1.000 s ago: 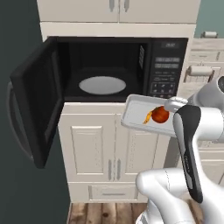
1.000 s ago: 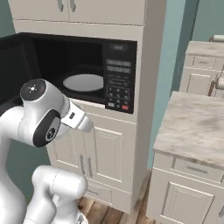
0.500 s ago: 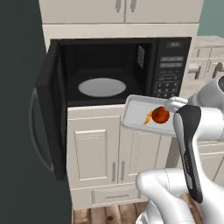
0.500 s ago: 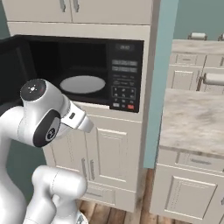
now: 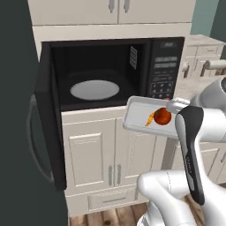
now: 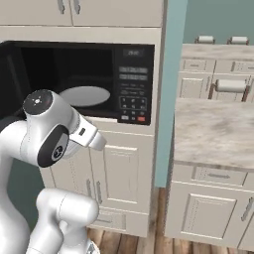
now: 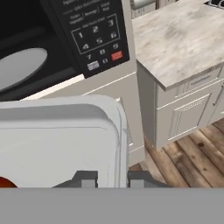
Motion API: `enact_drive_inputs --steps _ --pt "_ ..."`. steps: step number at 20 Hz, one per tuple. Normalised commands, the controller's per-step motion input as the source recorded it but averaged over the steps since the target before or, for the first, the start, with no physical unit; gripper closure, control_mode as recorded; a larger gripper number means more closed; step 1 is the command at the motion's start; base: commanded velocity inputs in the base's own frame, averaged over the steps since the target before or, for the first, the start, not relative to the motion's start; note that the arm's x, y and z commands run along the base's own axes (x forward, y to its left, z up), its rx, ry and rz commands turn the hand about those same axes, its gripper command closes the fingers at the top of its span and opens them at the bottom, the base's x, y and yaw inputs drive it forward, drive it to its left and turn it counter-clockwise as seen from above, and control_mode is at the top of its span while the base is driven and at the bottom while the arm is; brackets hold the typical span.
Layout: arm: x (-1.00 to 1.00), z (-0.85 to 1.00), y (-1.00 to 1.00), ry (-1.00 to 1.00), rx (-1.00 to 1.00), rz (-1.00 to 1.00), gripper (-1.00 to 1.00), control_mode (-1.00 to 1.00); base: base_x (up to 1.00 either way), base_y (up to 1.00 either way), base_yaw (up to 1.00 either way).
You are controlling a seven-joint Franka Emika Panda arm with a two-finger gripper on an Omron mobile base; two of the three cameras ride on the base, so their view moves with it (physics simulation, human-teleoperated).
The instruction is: Place the tupperware containing the shrimp and tomato meal in the microwave. Close the microwave door and press the start button to reheat the meal.
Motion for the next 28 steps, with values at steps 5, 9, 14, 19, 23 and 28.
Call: enact_drive_inputs --steps 5,9,14,19,23,28 --pt "0.00 0.00 0.00 0.00 0.00 0.00 1.00 1.00 0.32 0.24 -0.04" --pt "0.00 0.00 0.00 0.00 0.00 0.00 1.00 1.00 0.42 0.13 0.14" --pt "0.00 0.00 0.00 0.00 0.00 0.00 1.00 1.00 0.42 0.05 0.22" --pt "0.00 0.00 0.00 0.00 0.00 0.00 1.00 1.00 0.08 0.02 0.26" --pt "0.00 0.00 0.00 0.00 0.00 0.00 1.00 1.00 0.00 0.00 0.26" --pt "0.00 0.00 0.00 0.00 0.00 0.00 1.00 1.00 0.00 0.00 0.24"
